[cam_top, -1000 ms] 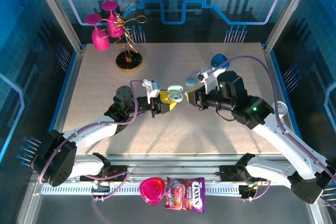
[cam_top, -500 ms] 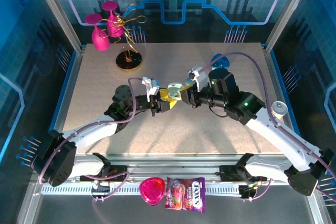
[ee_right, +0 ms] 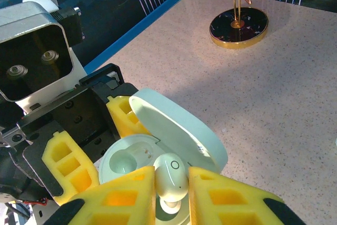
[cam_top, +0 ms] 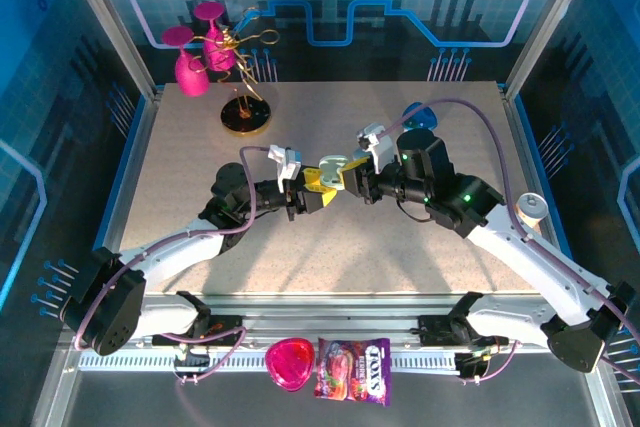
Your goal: Insert wireless bluetooth earbuds into charging case
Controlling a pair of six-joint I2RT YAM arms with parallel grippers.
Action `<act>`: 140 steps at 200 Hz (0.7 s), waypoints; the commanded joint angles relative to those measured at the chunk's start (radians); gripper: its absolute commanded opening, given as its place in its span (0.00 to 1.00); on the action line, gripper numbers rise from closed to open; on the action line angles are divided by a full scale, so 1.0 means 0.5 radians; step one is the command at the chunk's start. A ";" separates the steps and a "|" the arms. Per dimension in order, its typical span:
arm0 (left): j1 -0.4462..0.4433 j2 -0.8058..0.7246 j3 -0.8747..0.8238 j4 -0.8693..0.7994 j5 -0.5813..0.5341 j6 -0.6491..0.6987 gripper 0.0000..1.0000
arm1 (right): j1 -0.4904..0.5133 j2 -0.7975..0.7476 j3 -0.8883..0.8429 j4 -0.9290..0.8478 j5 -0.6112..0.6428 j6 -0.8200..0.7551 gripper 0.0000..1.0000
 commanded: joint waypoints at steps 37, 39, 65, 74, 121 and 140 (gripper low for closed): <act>-0.010 0.008 0.024 0.120 0.037 -0.029 0.28 | 0.015 0.005 -0.030 0.023 0.018 -0.059 0.21; -0.011 0.006 0.024 0.119 0.036 -0.026 0.28 | 0.015 0.004 -0.030 0.027 0.016 -0.059 0.21; -0.009 0.006 0.015 0.130 0.027 -0.023 0.28 | 0.017 -0.021 -0.039 0.020 -0.016 -0.059 0.23; -0.008 0.006 0.012 0.141 0.030 -0.027 0.28 | 0.017 -0.034 -0.042 0.013 -0.020 -0.060 0.24; -0.007 0.012 0.004 0.172 0.043 -0.015 0.28 | 0.017 -0.105 -0.051 0.030 -0.011 -0.030 0.37; -0.003 0.015 -0.025 0.214 0.033 0.016 0.28 | 0.015 -0.168 -0.083 0.092 -0.013 -0.020 0.47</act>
